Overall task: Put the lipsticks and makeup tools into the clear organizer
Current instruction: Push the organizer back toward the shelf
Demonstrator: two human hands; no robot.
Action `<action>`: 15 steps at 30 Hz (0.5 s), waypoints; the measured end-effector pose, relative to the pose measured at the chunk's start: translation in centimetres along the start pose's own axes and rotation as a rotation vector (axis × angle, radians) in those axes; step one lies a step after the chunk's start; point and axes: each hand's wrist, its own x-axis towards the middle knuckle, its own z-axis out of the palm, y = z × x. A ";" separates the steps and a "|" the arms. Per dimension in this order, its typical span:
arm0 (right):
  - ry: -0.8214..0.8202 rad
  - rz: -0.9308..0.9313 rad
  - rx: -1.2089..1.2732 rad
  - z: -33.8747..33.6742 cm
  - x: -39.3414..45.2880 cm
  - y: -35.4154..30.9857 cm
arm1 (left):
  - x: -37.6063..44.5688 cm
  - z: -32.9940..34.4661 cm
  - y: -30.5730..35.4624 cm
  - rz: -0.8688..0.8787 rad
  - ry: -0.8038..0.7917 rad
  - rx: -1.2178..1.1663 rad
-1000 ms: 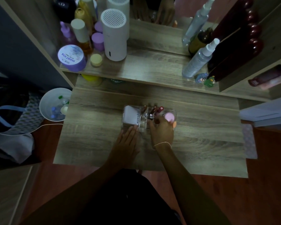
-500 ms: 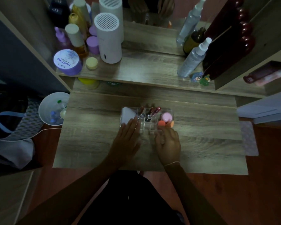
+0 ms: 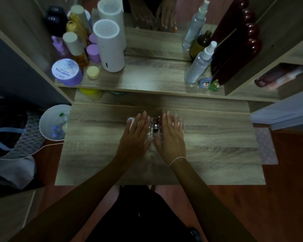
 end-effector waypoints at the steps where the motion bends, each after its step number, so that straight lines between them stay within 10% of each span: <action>1: -0.010 -0.002 -0.012 0.0 0.1 0.0 | 0.0 0.0 0.0 0.001 -0.001 0.005; 15: -0.008 0.011 0.007 0.1 0.1 0.3 | 0.0 0.6 0.1 -0.034 0.010 -0.022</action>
